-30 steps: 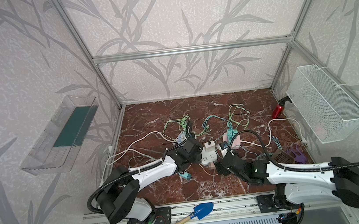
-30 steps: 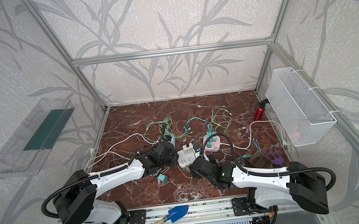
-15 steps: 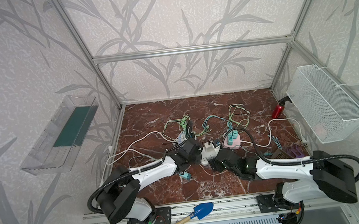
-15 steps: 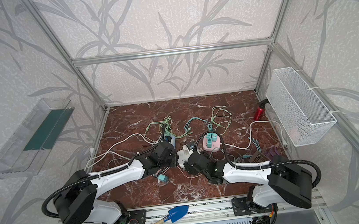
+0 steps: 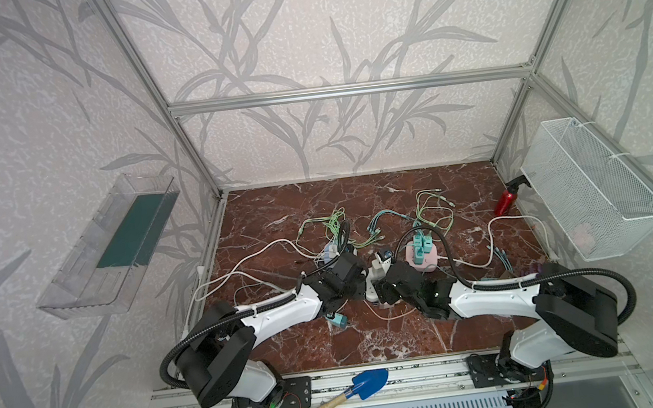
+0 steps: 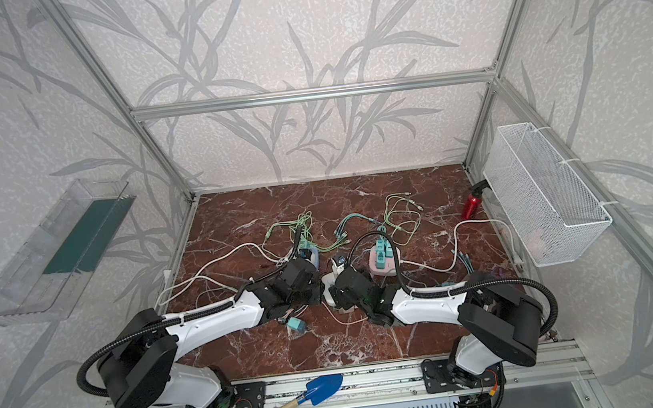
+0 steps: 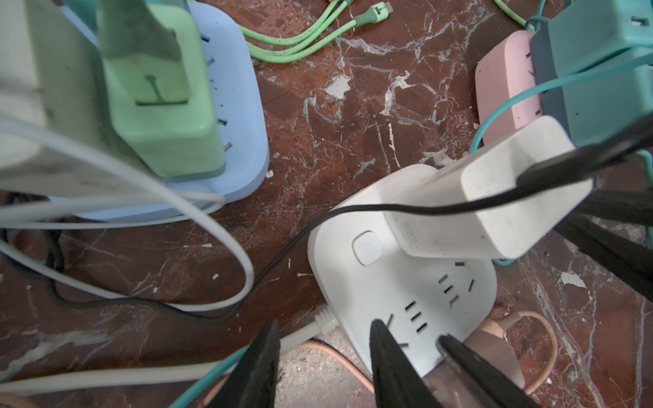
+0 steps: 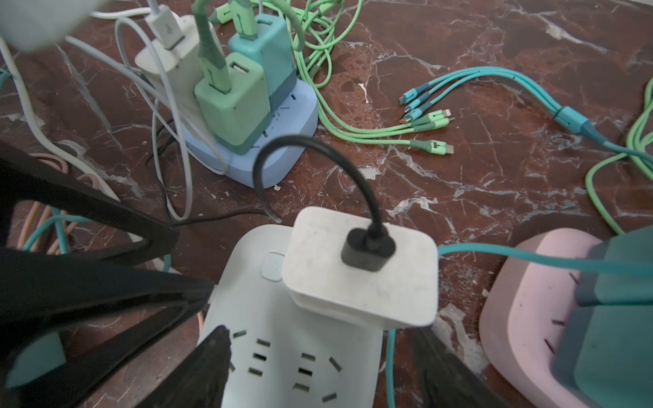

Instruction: Pull the plug off the socket

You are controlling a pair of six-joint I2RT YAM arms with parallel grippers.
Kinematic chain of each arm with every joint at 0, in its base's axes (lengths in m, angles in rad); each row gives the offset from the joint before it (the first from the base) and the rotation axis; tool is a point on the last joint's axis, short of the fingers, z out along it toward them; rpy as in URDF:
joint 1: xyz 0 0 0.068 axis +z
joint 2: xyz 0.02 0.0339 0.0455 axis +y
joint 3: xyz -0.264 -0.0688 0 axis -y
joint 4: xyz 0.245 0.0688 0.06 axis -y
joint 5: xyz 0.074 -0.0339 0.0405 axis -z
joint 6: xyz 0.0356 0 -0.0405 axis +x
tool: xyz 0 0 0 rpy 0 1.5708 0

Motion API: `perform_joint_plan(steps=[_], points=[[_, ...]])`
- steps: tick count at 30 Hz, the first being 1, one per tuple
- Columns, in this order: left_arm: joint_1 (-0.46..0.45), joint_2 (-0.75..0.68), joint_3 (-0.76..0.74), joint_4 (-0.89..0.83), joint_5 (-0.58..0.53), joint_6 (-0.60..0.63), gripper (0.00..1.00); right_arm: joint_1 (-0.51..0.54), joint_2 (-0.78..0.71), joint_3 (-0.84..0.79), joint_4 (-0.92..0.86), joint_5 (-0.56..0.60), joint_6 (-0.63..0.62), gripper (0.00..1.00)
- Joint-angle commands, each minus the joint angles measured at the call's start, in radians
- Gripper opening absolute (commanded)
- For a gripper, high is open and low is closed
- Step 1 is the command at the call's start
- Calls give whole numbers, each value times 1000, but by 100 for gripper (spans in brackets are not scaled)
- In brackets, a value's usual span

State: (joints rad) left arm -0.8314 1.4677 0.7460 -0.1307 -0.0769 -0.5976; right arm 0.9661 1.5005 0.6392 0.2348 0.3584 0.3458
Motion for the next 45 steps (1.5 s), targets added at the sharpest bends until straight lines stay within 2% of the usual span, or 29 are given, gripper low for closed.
perform_joint_plan(steps=[1,24,35,40,45], points=[[-2,14,-11,8,-12,-17,44,-16,16,31,29,11,-5,77],[34,78,16,38,77,-56,44,-42,84,77,31,-2,-22,63],[45,105,29,42,117,-50,42,-41,113,99,14,-2,-21,67],[47,115,33,42,133,-39,40,-41,125,107,17,-6,-31,63],[50,131,40,30,138,-41,39,-41,119,107,11,-6,-43,53]])
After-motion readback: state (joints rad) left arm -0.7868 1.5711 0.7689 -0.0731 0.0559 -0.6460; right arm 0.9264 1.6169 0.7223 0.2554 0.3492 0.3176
